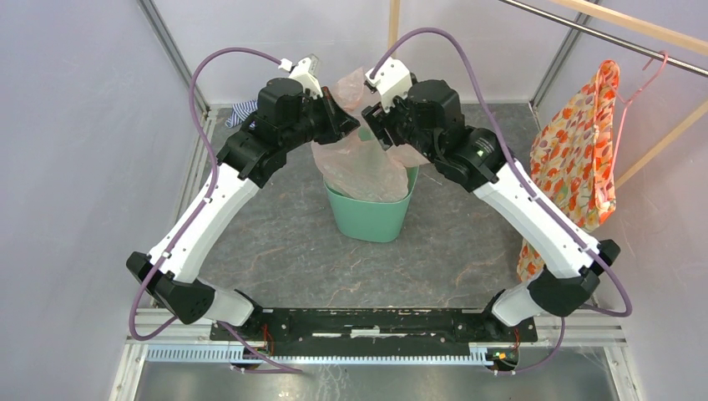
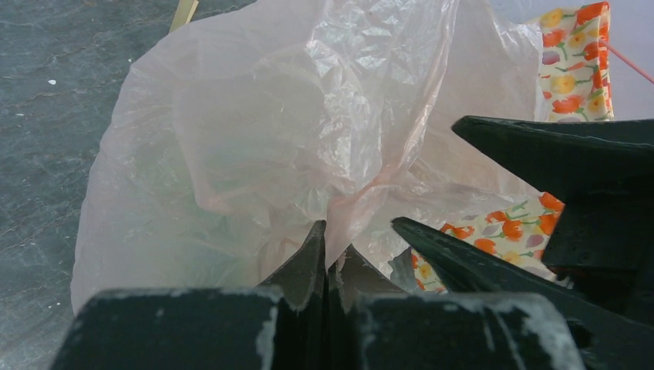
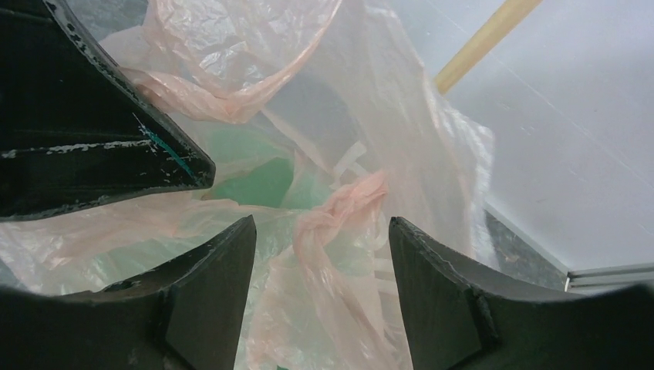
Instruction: Put the trash bags into the trash bin
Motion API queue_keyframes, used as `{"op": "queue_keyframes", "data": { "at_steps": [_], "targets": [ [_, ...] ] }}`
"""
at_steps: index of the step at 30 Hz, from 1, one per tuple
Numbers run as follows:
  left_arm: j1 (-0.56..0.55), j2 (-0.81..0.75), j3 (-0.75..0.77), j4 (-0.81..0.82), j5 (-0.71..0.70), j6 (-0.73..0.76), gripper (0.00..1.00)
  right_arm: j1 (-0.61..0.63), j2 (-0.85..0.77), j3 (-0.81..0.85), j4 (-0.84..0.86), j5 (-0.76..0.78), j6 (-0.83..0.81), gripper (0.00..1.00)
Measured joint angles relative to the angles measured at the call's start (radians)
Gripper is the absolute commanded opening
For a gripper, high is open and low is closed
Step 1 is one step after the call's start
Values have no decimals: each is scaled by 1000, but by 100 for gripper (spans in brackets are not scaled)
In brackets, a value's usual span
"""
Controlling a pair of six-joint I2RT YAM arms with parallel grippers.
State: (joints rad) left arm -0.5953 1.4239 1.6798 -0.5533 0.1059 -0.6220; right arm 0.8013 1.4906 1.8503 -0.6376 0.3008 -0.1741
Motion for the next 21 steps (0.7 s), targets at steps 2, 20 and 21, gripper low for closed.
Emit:
{"op": "queue_keyframes", "data": {
  "at_steps": [2, 20, 21],
  "targets": [
    [0, 0, 0, 0, 0, 0, 2, 2, 21, 5, 0, 0, -10, 71],
    [5, -17, -2, -70, -87, 38, 2, 4, -16, -90, -7, 95, -20, 0],
    [9, -20, -2, -82, -102, 43, 2, 4, -56, -122, -6, 68, -15, 0]
  ]
}}
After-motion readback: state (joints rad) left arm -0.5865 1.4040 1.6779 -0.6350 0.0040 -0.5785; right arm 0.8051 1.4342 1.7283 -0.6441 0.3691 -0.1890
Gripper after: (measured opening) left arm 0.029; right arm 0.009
